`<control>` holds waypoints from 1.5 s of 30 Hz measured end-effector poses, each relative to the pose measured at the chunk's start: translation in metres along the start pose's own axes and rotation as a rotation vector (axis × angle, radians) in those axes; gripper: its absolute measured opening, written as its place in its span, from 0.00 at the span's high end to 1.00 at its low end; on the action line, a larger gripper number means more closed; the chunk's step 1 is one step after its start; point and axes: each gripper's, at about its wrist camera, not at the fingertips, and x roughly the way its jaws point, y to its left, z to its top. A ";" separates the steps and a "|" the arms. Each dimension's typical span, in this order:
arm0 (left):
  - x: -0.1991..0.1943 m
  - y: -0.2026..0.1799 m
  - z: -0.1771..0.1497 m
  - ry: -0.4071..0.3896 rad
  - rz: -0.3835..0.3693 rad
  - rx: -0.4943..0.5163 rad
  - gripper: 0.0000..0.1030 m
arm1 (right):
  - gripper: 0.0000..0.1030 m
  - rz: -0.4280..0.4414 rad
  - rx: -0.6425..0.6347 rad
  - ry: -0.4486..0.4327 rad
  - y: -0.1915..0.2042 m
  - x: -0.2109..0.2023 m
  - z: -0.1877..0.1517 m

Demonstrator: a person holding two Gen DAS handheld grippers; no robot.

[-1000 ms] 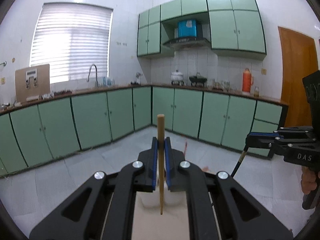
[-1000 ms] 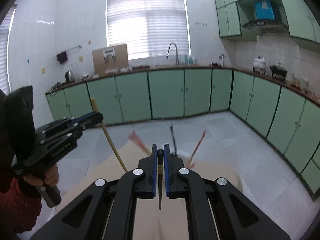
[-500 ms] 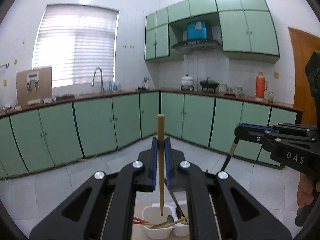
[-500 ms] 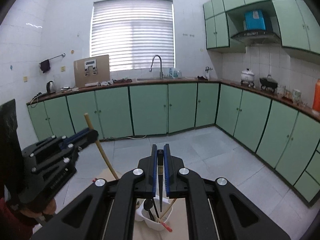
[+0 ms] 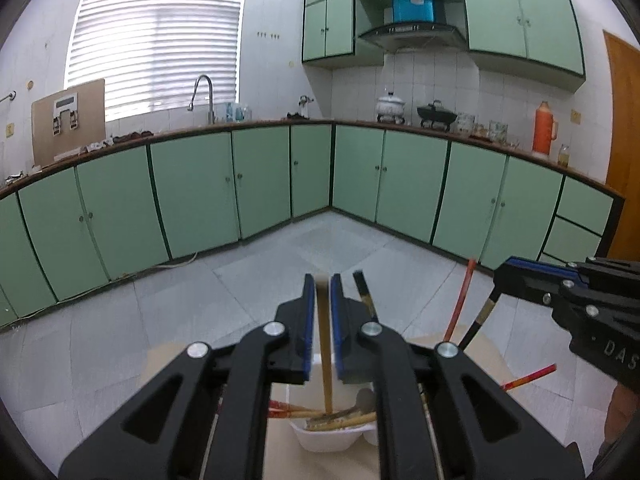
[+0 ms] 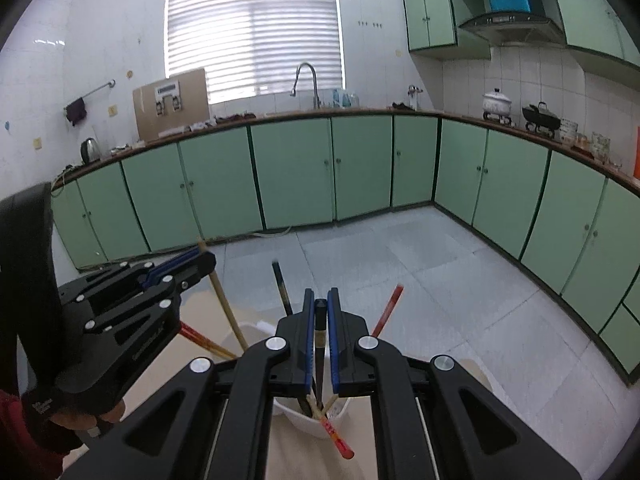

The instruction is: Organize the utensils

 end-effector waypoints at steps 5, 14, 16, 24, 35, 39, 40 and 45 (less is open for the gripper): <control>-0.006 0.006 -0.004 0.001 -0.007 -0.011 0.62 | 0.88 -0.014 -0.006 0.013 0.000 -0.001 -0.011; -0.059 0.013 -0.014 -0.074 0.010 -0.026 0.33 | 0.50 -0.056 0.065 -0.068 -0.012 -0.054 -0.027; -0.077 0.013 -0.022 -0.102 0.015 -0.039 0.25 | 0.39 -0.071 0.079 -0.078 -0.011 -0.066 -0.033; -0.130 0.010 -0.063 -0.130 0.020 -0.076 0.12 | 0.09 -0.107 0.094 -0.134 0.012 -0.112 -0.074; -0.192 0.005 -0.102 -0.126 0.041 -0.030 0.10 | 0.06 -0.106 0.096 -0.151 0.042 -0.149 -0.117; -0.213 0.000 -0.108 -0.140 0.032 -0.039 0.10 | 0.06 -0.103 0.085 -0.162 0.055 -0.162 -0.125; -0.216 0.000 -0.109 -0.142 0.031 -0.041 0.10 | 0.06 -0.103 0.082 -0.163 0.057 -0.165 -0.126; -0.237 -0.001 -0.115 -0.156 0.040 -0.053 0.09 | 0.06 -0.092 0.073 -0.161 0.068 -0.180 -0.133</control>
